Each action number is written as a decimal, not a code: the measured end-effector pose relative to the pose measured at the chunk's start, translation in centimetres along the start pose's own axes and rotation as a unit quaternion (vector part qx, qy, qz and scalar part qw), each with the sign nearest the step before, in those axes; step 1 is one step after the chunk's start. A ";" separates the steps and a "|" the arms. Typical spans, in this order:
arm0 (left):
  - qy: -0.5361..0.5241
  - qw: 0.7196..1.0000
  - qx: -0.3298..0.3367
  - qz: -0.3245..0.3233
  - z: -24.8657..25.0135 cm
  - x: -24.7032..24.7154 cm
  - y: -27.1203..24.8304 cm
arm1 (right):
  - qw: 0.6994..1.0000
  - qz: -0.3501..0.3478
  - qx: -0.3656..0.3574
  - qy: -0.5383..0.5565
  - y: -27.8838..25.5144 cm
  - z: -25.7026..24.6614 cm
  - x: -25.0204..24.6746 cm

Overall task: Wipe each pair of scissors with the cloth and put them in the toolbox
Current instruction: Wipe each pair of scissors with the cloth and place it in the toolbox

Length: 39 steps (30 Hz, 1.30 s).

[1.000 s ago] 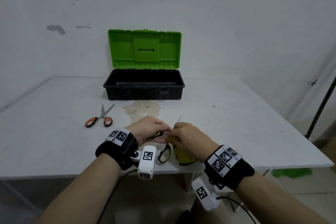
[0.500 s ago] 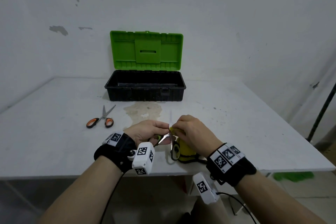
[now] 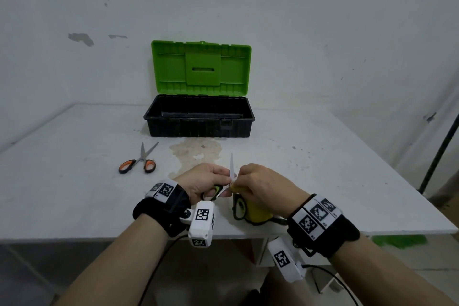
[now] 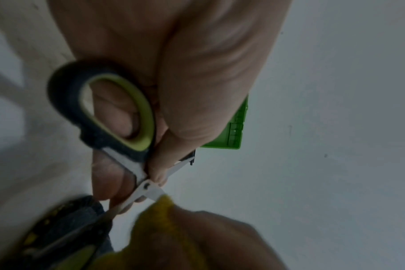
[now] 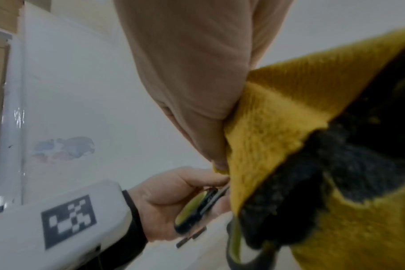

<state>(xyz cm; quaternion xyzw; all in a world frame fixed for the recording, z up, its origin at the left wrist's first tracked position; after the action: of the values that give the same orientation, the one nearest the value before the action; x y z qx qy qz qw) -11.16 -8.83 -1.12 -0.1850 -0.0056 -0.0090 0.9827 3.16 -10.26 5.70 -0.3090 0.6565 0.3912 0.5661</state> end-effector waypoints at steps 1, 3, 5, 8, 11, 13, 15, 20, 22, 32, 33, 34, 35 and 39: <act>0.002 1.000 0.004 -0.013 0.1 0.3 -0.1 | 1.000 0.017 0.019 0.002 0.2 0.4 -0.3; -0.001 1.000 0.023 -0.019 0.5 0.9 -0.1 | 0.999 0.038 0.037 -0.013 0.5 0.6 -0.2; -0.008 0.999 0.041 -0.010 1.0 1.0 -0.1 | 0.998 0.040 0.033 -0.023 0.5 0.2 0.5; 0.020 0.998 0.052 0.025 1.1 0.5 -0.2 | 0.999 0.013 0.029 0.007 -0.1 0.1 0.9; -0.013 0.998 0.062 0.021 1.0 0.6 0.0 | 0.995 0.047 0.079 0.035 -0.2 1.2 -0.1; -0.027 0.997 0.075 0.015 1.1 1.2 -0.2 | 0.991 0.079 0.104 0.024 0.0 1.3 -0.5; -0.045 0.995 0.087 0.020 1.4 1.8 0.0 | 0.990 0.101 0.102 -0.007 0.3 0.6 -0.1; -0.063 0.991 0.089 0.077 1.9 1.6 -0.3 | 0.989 0.109 0.094 -0.020 0.5 -0.5 2.6; -0.062 0.990 0.098 0.083 2.2 1.5 -0.3 | 0.993 0.086 0.075 -0.013 0.4 -1.2 2.7; -0.071 0.987 0.128 0.070 2.4 2.0 -0.3 | 0.983 0.149 0.111 0.008 0.3 -1.0 2.0; -0.073 0.986 0.128 0.073 2.2 1.8 -0.4 | 0.985 0.135 0.108 0.006 0.2 -1.2 1.8; -0.078 0.986 0.127 0.071 2.1 1.7 -0.3 | 0.986 0.124 0.113 0.002 0.2 -1.0 1.4; -0.090 0.986 0.127 0.064 2.0 1.6 -0.3 | 0.984 0.128 0.120 0.003 0.2 -0.7 0.8; -0.125 0.984 0.122 0.037 1.6 1.6 0.1 | 0.977 0.154 0.147 0.027 0.2 0.5 -0.3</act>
<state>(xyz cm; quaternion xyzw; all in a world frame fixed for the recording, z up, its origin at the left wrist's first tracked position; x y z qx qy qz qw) -9.53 -8.22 0.31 -0.0639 -0.1222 0.0507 0.9891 3.32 -9.74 6.02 -0.1284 0.7618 0.3642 0.5201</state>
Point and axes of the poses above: each hand's wrist, its own y-axis towards the middle knuckle, its own x-axis out of the palm, z = x × y, the point moved 5 cm from there along y, towards the middle knuckle, and after that the axes turned 2 degrees about -y, right-handed, at the moved point
